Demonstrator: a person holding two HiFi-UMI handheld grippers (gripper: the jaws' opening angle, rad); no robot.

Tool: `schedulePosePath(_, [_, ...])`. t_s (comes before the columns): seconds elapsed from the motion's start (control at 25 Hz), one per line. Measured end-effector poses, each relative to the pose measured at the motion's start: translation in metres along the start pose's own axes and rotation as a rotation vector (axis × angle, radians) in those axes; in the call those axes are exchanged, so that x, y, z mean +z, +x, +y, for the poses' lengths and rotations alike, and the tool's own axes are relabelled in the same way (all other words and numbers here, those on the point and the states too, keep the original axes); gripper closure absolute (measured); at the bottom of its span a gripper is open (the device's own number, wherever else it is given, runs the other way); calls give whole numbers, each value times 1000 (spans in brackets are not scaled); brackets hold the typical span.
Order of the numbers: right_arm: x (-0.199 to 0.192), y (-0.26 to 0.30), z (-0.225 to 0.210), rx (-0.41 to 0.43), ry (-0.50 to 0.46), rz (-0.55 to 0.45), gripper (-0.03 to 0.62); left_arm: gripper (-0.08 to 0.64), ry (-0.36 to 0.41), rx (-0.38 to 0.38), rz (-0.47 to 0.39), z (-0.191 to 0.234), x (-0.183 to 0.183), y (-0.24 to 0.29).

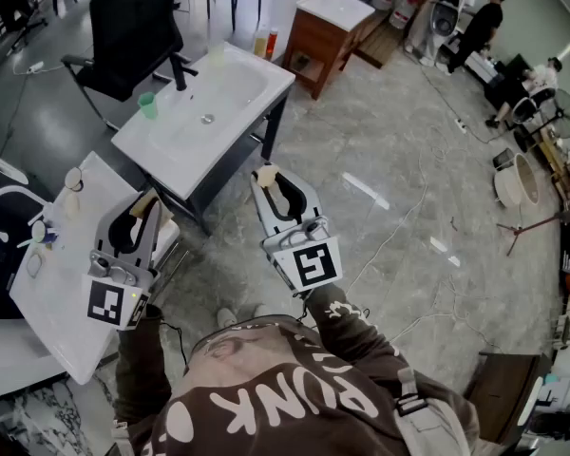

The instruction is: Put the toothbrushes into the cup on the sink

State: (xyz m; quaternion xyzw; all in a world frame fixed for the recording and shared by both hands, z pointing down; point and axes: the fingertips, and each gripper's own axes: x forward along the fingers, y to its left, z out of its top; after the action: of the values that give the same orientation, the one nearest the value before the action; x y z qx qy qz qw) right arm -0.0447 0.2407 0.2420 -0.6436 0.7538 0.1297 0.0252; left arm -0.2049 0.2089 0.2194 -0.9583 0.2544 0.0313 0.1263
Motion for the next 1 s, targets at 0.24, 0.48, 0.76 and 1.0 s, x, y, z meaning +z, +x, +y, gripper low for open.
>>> schedulePosePath(0.24, [-2, 0, 4, 9, 4, 6, 499, 500, 0, 0, -3, 2, 1, -2])
schedulePosePath(0.48, [4, 2, 12, 31, 18, -24, 499, 500, -7, 2, -11, 5, 1, -8])
schedulePosePath(0.76, [10, 13, 30, 34, 5, -33, 499, 500, -19, -3, -26, 19, -2, -20])
schedulePosePath(1.0, [10, 22, 50, 16, -9, -23, 499, 500, -35, -31, -45, 35, -7, -30])
